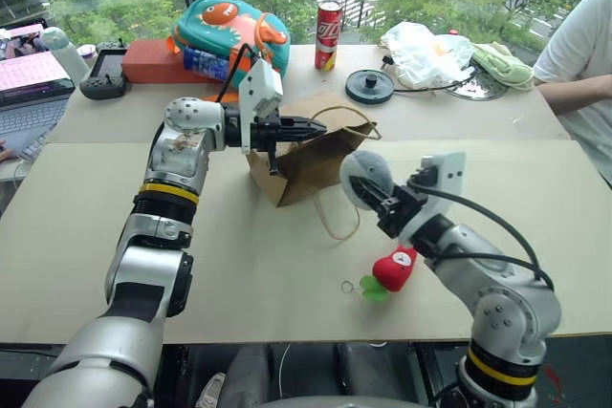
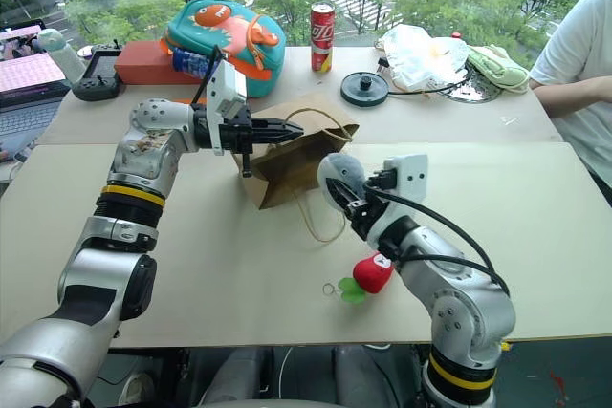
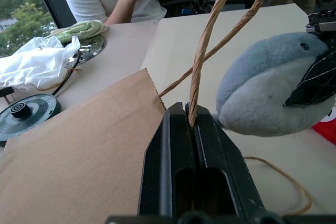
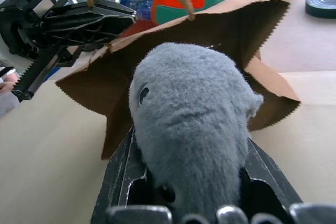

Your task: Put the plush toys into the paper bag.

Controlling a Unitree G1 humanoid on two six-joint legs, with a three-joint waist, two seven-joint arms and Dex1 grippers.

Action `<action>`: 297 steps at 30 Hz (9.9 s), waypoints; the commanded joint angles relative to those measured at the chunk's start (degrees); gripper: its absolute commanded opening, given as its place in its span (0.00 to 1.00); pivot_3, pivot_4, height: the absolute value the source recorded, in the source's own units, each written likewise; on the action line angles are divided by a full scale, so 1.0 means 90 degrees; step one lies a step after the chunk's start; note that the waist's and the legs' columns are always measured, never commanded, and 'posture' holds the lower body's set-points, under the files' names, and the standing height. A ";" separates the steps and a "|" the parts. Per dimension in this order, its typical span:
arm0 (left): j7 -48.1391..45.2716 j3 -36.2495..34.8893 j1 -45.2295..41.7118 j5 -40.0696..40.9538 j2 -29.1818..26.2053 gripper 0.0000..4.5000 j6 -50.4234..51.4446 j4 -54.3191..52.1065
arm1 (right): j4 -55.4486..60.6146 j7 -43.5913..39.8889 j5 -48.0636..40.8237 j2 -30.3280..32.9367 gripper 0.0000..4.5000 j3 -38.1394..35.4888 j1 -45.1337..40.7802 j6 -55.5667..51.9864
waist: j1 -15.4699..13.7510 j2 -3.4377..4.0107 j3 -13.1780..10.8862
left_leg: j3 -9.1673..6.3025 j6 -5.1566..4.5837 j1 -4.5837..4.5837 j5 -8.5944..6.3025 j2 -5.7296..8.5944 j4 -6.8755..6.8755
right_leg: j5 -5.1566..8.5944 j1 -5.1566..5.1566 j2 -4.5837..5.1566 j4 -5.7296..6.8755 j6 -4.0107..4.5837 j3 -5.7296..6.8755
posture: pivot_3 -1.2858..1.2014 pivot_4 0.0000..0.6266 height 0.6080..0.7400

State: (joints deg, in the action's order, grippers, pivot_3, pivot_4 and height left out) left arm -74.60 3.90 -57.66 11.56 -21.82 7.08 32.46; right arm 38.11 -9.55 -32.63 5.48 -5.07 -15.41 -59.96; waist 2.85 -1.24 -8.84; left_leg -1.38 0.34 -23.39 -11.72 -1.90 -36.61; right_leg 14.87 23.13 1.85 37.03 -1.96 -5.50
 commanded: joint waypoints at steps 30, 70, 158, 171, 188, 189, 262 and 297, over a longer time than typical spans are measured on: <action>-0.0110 0.0040 -0.0182 0.0171 -0.0014 0.00 0.0196 -0.0275 | -0.6052 -0.0008 0.1728 -0.1697 0.59 0.0902 -0.2671 0.4401 | -0.0005 0.0005 0.0001 | -0.0011 0.0001 -0.0025 0.0000 -0.0005 0.0013 | -0.0004 0.0009 -0.0005 0.0013 0.0007 0.0002 | 0.52 0.24 0.99; -0.0042 0.0042 -0.0075 0.0210 0.0102 0.00 0.0044 -0.0117 | 0.2433 -0.0514 -0.1418 0.2407 0.99 -0.2086 0.2460 -0.1738 | -0.0028 0.0009 0.0003 | -0.0013 0.0000 -0.0034 0.0000 -0.0002 0.0008 | 0.0003 0.0001 -0.0010 -0.0028 0.0002 -0.0007 | 0.52 0.24 0.99; -0.0165 0.0178 -0.0236 0.0226 0.0167 0.00 0.0045 -0.0039 | -0.5923 -0.0856 0.2095 -0.0417 1.00 0.0654 -0.2528 0.4703 | -0.0014 0.0017 0.0007 | -0.0020 -0.0001 -0.0029 0.0001 -0.0007 0.0009 | 0.0000 0.0005 -0.0019 0.0016 0.0015 -0.0010 | 0.52 0.24 0.99; -0.0051 0.0156 -0.0145 0.0247 0.0162 0.00 0.0001 -0.0033 | -0.2378 -0.1294 0.1623 0.0597 1.00 0.0925 -0.0696 0.2279 | -0.0017 0.0019 0.0008 | -0.0024 -0.0002 -0.0038 0.0001 -0.0007 0.0007 | 0.0001 0.0005 -0.0021 0.0010 0.0014 -0.0009 | 0.52 0.24 0.99; -0.0005 0.0143 -0.0085 0.0285 0.0162 0.00 0.0054 -0.0136 | -0.1928 -0.1060 0.2019 0.1077 1.00 0.1671 0.0078 0.1612 | -0.0034 0.0019 0.0008 | -0.0022 -0.0002 -0.0028 0.0001 -0.0006 0.0002 | 0.0003 0.0004 -0.0023 -0.0004 0.0010 -0.0012 | 0.52 0.24 0.99; -0.0006 0.0136 -0.0086 0.0294 0.0154 0.00 0.0069 -0.0156 | -0.2067 -0.1042 0.2100 0.1084 1.00 0.1736 0.0074 0.1624 | -0.0034 0.0019 0.0008 | -0.0022 -0.0001 -0.0028 0.0001 -0.0006 0.0001 | 0.0003 0.0004 -0.0023 -0.0003 0.0010 -0.0011 | 0.52 0.24 0.99; -0.0138 -0.0307 0.0461 0.1139 -0.0221 0.26 0.1140 -0.0321 | 0.0656 -0.1006 0.0181 0.2027 1.00 0.0710 -0.2824 -0.1634 | -0.0037 0.0021 0.0008 | -0.0031 -0.0002 -0.0031 0.0001 -0.0008 0.0000 | 0.0005 0.0006 -0.0025 -0.0003 0.0011 -0.0007 | 0.52 0.24 0.99; 0.1075 -0.1150 0.3259 0.2353 -0.1820 0.92 0.3438 -0.4338 | 0.0848 -0.3154 -0.3113 0.4507 1.00 -0.2580 -0.0111 -0.0939 | -0.0058 0.0021 0.0006 | -0.0013 -0.0002 -0.0014 0.0001 -0.0013 0.0017 | 0.0011 -0.0005 -0.0020 -0.0026 0.0018 -0.0014 | 0.52 0.24 0.99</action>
State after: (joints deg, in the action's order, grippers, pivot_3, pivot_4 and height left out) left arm -65.76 -5.66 -27.61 31.66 -38.42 39.41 -4.38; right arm 42.95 -37.05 -59.21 45.90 -30.31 -17.33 -71.36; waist 2.33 -1.05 -8.79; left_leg -1.50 0.32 -23.52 -11.71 -2.03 -36.46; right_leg 14.96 23.09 1.66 36.80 -1.79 -5.62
